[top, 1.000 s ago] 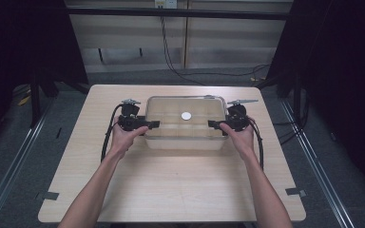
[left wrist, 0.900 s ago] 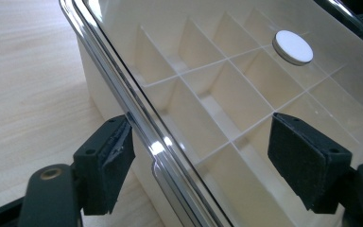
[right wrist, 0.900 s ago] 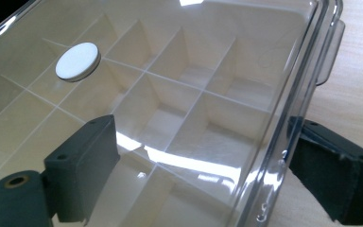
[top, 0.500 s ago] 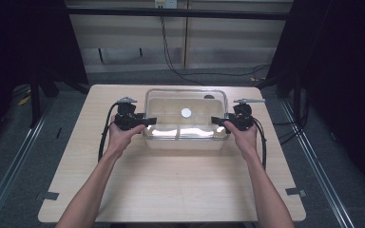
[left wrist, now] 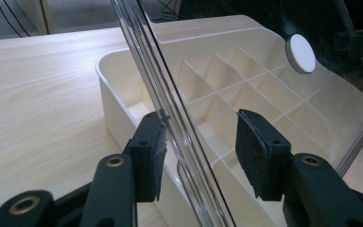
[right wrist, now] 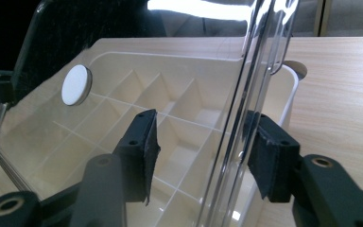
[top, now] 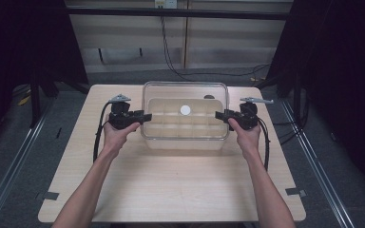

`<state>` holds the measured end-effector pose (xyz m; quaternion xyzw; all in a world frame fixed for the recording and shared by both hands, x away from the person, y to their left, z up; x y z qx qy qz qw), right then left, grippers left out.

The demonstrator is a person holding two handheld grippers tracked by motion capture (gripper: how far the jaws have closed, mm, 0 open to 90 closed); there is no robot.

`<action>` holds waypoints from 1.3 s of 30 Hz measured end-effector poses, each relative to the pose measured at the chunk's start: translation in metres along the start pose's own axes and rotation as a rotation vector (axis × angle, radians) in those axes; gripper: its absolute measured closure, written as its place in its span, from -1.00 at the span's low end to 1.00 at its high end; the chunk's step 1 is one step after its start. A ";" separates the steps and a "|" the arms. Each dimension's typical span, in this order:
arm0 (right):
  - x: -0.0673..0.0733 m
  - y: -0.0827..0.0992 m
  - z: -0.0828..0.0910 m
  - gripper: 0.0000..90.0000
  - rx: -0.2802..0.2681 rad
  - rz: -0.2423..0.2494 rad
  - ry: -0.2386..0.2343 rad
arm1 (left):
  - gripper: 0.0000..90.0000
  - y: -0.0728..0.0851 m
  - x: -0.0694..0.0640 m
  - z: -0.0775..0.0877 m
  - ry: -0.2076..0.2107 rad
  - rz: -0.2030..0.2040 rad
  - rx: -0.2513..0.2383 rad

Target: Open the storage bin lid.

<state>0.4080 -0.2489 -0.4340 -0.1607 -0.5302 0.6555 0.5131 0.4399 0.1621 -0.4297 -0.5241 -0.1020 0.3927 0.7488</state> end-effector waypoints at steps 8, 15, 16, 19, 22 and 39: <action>0.002 -0.005 0.009 0.23 -0.026 -0.030 -0.017 | 0.35 -0.003 -0.001 0.010 0.013 -0.011 -0.028; 0.008 -0.009 0.015 0.26 -0.026 -0.017 -0.003 | 0.41 -0.003 -0.003 0.016 0.024 -0.022 -0.041; 0.008 -0.009 0.015 0.26 -0.027 -0.018 -0.006 | 0.42 -0.003 -0.003 0.017 0.023 -0.023 -0.045; 0.009 -0.008 0.017 0.26 -0.031 -0.005 -0.010 | 0.44 -0.003 -0.005 0.019 0.025 -0.028 -0.051; 0.010 -0.007 0.019 0.27 -0.035 0.002 -0.009 | 0.46 -0.002 -0.005 0.022 0.036 -0.034 -0.064; 0.017 -0.008 0.035 0.42 -0.081 -0.005 -0.049 | 0.60 -0.002 -0.013 0.037 0.038 -0.054 -0.102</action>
Point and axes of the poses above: each handheld gripper's, and its own axes: z roughly backward along the jaws, y roughly out of its underside, x roughly to its left, the point moved 1 cm from there along -z, roughly forward along the jaws, and after that the axes turned 5 degrees about -x, right-handed, at the moved point
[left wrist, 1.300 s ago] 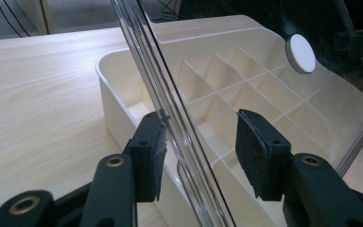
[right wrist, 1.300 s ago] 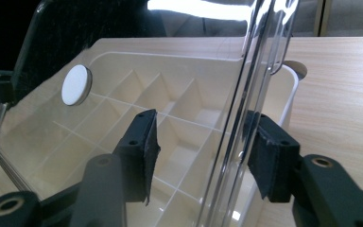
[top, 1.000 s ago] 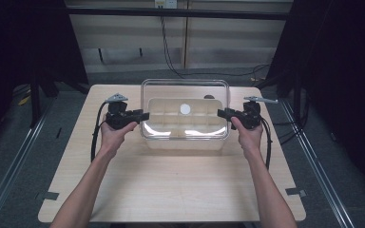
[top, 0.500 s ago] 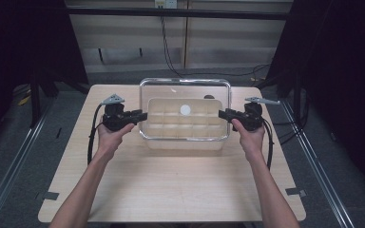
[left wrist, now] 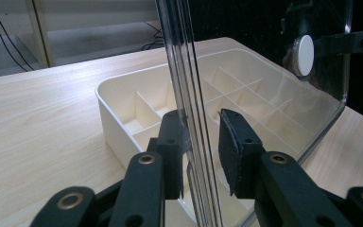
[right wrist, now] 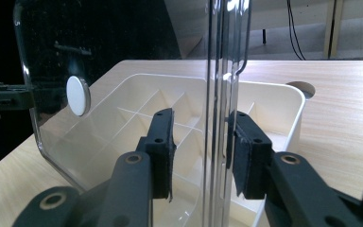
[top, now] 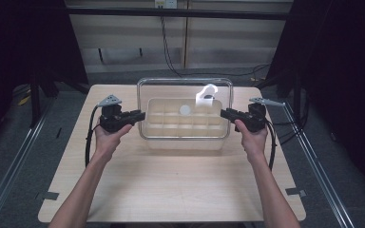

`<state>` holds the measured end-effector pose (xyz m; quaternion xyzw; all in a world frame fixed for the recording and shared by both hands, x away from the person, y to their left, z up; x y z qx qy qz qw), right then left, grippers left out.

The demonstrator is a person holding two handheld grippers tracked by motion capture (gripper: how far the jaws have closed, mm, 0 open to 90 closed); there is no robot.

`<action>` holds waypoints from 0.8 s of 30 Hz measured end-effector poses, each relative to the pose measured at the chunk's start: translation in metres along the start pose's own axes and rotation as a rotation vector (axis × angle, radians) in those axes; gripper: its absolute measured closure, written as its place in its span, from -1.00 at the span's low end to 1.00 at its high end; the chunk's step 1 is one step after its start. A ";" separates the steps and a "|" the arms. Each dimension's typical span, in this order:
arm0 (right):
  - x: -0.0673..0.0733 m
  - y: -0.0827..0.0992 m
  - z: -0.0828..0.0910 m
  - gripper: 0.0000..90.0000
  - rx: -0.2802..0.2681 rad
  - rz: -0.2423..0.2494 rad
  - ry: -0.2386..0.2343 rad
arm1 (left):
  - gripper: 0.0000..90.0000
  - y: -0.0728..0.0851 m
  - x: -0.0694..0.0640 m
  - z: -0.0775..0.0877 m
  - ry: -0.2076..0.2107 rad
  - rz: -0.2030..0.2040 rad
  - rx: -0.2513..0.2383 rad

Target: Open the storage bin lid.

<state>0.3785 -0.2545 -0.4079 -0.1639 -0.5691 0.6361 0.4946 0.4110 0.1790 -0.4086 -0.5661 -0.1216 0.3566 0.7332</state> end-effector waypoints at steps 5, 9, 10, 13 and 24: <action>0.002 0.000 0.005 0.42 -0.010 0.020 -0.011 | 0.65 0.001 -0.003 0.006 0.019 -0.015 -0.024; 0.004 0.000 0.008 0.43 -0.010 0.032 -0.010 | 0.67 0.001 -0.005 0.009 0.014 -0.022 -0.019; 0.005 0.001 0.009 0.43 -0.010 0.038 -0.012 | 0.68 0.001 -0.005 0.009 0.015 -0.020 -0.020; 0.006 0.002 0.009 0.44 -0.006 0.048 -0.016 | 0.68 0.003 -0.005 0.010 0.009 -0.018 -0.017; 0.010 0.004 0.013 0.46 -0.015 0.049 -0.045 | 0.68 0.004 -0.006 0.017 0.012 -0.011 -0.028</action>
Point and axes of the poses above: each handheld gripper's, and its own axes: z roughly backward along the jaws, y roughly out of its underside, x roughly to its left, the point moved 1 cm from there along -z, roughly forward along the jaws, and after that the axes turned 5 degrees about -x, right-handed, at the moved point
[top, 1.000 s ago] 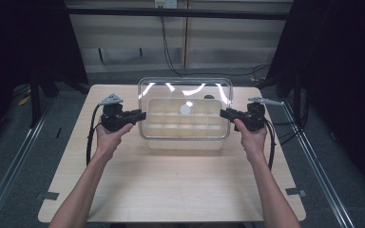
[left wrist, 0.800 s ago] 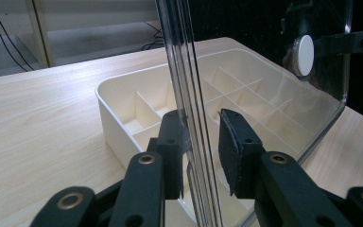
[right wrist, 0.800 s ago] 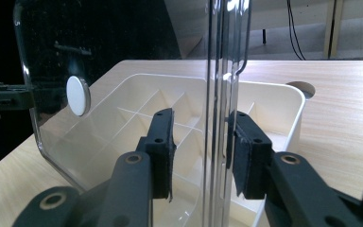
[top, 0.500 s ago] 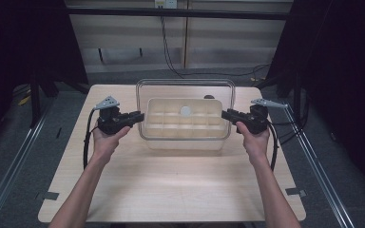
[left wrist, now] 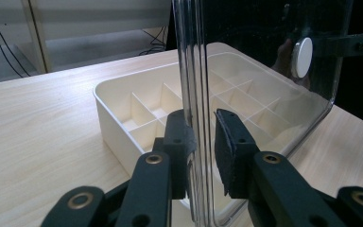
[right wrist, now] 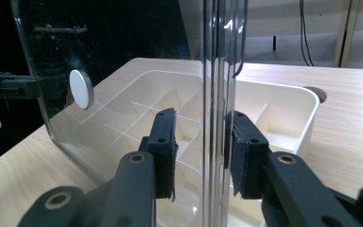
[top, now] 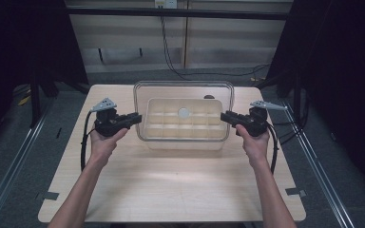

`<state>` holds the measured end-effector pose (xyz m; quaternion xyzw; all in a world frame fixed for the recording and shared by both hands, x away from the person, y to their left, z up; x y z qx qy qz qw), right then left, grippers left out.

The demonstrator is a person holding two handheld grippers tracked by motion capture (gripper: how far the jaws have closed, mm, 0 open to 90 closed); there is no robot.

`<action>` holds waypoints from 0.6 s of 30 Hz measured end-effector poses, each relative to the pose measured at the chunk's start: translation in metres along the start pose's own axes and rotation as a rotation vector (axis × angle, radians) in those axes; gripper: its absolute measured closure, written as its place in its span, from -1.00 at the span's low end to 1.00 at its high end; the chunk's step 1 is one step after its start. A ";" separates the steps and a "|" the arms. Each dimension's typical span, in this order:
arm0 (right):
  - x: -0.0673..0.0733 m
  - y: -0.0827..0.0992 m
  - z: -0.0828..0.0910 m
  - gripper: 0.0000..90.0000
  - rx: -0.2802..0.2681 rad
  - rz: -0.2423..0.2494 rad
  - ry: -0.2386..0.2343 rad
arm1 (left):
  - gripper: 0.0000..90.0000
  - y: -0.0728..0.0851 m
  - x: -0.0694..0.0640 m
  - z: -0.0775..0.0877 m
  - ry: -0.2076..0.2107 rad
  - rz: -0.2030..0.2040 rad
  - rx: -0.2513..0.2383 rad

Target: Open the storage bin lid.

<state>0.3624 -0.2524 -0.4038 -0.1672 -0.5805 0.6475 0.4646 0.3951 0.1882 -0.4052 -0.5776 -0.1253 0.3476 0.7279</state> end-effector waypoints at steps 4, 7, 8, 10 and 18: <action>0.004 -0.002 0.004 0.46 -0.011 0.006 0.001 | 0.69 -0.002 -0.005 0.007 0.006 -0.007 -0.010; 0.006 -0.001 0.007 0.47 -0.009 0.008 -0.003 | 0.69 -0.002 -0.007 0.009 0.011 -0.008 -0.019; 0.007 -0.001 0.008 0.47 -0.006 0.009 -0.007 | 0.69 -0.002 -0.007 0.009 0.011 -0.008 -0.019; 0.008 0.000 0.010 0.47 -0.005 0.011 0.000 | 0.69 -0.001 -0.008 0.008 0.006 -0.008 -0.005; 0.007 0.000 0.016 0.47 -0.001 0.009 0.000 | 0.69 -0.003 -0.014 0.010 0.014 -0.019 0.000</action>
Point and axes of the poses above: each handheld gripper's, and its own axes: z roughly backward along the jaws, y roughly out of its underside, x roughly to its left, the point moved 1 cm from there along -z, roughly forward along the jaws, and after that the axes turned 5 degrees about -x, right-handed, at the moved point
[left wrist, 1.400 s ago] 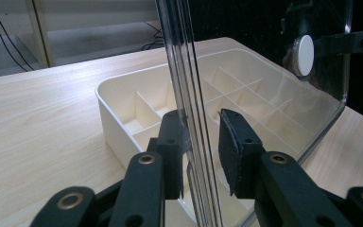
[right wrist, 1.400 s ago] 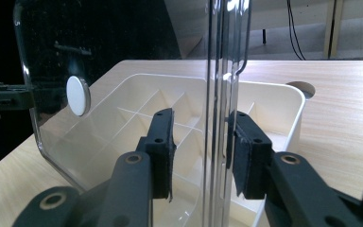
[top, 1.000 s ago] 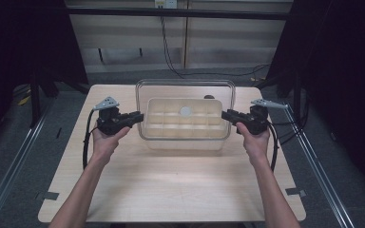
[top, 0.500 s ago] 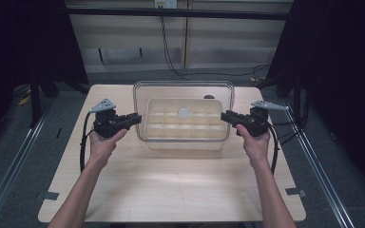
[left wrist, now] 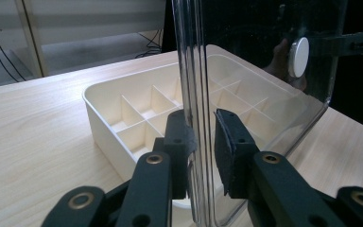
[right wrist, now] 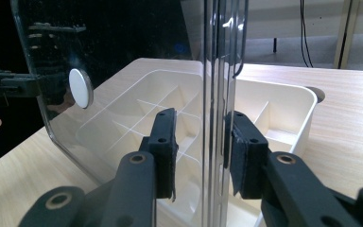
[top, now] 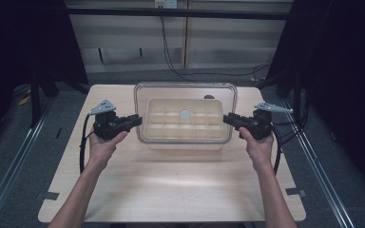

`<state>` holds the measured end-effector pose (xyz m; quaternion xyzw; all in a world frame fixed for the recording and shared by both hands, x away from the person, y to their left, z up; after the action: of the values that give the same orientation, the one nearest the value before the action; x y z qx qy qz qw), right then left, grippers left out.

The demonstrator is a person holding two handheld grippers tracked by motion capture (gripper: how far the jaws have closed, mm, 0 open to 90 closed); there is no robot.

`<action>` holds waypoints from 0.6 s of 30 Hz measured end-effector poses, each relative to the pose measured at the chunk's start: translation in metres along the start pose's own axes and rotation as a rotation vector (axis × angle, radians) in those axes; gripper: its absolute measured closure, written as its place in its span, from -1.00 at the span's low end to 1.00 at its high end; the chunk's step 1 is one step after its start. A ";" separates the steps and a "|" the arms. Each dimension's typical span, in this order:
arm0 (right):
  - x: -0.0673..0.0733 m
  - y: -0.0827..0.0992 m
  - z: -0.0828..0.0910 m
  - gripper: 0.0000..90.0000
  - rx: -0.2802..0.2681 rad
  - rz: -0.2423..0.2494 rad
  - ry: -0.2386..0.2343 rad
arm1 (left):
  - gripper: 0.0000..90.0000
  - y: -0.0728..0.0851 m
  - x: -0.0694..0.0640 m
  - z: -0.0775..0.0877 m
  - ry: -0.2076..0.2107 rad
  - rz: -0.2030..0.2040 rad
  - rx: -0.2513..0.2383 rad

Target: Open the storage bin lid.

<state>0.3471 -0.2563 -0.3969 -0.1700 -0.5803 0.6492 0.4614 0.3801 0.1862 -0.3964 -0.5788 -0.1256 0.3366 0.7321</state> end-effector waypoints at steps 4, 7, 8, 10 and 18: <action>0.003 0.000 0.002 0.47 0.001 0.001 0.000 | 0.69 -0.001 -0.002 0.003 0.000 -0.004 0.001; 0.006 -0.001 0.005 0.47 -0.003 0.005 -0.002 | 0.69 -0.002 -0.005 0.009 0.004 -0.010 -0.001; 0.008 -0.003 0.006 0.47 -0.004 0.005 -0.004 | 0.69 -0.003 -0.006 0.010 0.004 -0.012 -0.002; 0.010 -0.004 0.008 0.47 -0.015 0.006 -0.010 | 0.69 -0.003 -0.007 0.014 0.004 -0.010 -0.002; 0.019 -0.006 0.013 0.48 -0.013 0.011 -0.013 | 0.69 -0.004 -0.010 0.020 -0.004 -0.017 0.001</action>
<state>0.3299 -0.2491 -0.3817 -0.1720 -0.5864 0.6492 0.4528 0.3626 0.1944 -0.3846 -0.5767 -0.1316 0.3314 0.7351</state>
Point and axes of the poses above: each handheld gripper's, and its own axes: z roughly backward along the jaws, y roughly out of its underside, x roughly to its left, the point moved 1 cm from there along -z, roughly forward along the jaws, and after that the axes turned 5 degrees about -x, right-handed, at the moved point
